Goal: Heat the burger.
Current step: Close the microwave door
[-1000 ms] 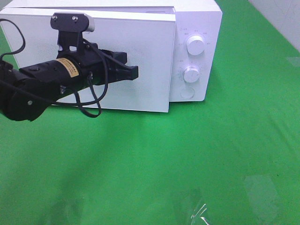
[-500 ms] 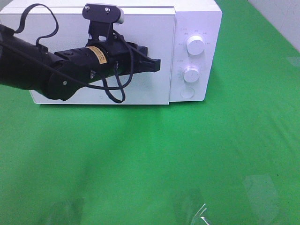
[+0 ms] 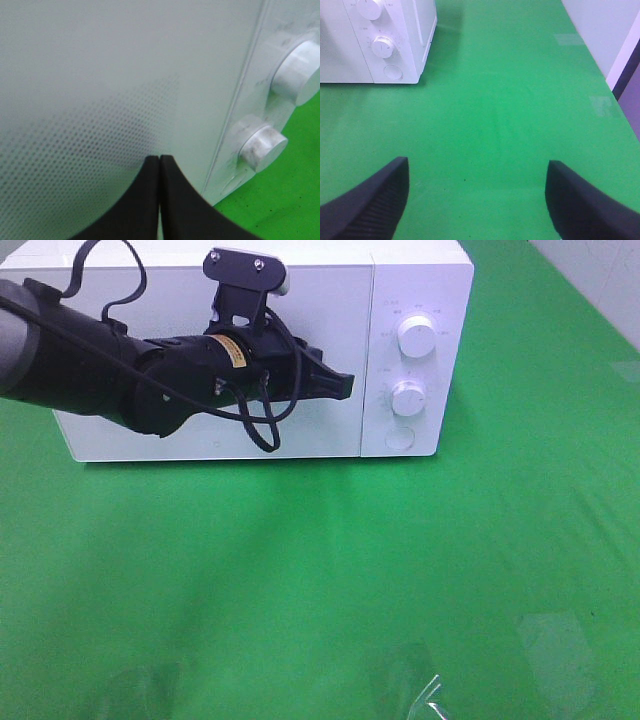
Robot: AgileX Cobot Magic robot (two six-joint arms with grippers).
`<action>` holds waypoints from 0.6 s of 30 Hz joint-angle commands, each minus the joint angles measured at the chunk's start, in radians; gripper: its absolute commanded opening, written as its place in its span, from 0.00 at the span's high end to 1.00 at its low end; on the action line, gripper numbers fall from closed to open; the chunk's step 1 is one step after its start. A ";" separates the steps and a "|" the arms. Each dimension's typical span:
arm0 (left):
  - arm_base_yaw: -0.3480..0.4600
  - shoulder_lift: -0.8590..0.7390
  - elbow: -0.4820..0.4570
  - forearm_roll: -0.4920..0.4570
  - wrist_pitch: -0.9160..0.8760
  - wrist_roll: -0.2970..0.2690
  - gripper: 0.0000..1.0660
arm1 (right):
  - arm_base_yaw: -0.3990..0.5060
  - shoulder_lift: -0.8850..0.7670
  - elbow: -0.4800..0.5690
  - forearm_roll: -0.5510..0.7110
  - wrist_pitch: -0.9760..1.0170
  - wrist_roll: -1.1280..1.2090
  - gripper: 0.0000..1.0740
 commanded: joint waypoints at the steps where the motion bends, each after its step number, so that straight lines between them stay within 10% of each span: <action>1: 0.000 -0.038 -0.026 -0.080 0.094 -0.002 1.00 | -0.001 -0.028 0.000 0.001 -0.010 0.008 0.30; 7: -0.061 -0.102 -0.026 -0.071 0.363 -0.002 0.88 | -0.001 -0.028 0.000 0.001 -0.010 0.008 0.30; 8: -0.079 -0.118 -0.026 -0.071 0.446 -0.002 0.62 | -0.001 -0.028 0.000 0.001 -0.010 0.008 0.30; 11: -0.086 -0.125 -0.026 -0.073 0.477 -0.002 0.51 | -0.001 -0.028 0.000 0.001 -0.010 0.008 0.30; 14: -0.116 -0.143 -0.026 -0.091 0.626 -0.004 0.05 | -0.001 -0.028 0.000 0.001 -0.010 0.008 0.30; 18: -0.130 -0.161 -0.026 -0.126 0.759 -0.004 0.06 | -0.001 -0.028 0.000 0.001 -0.010 0.008 0.30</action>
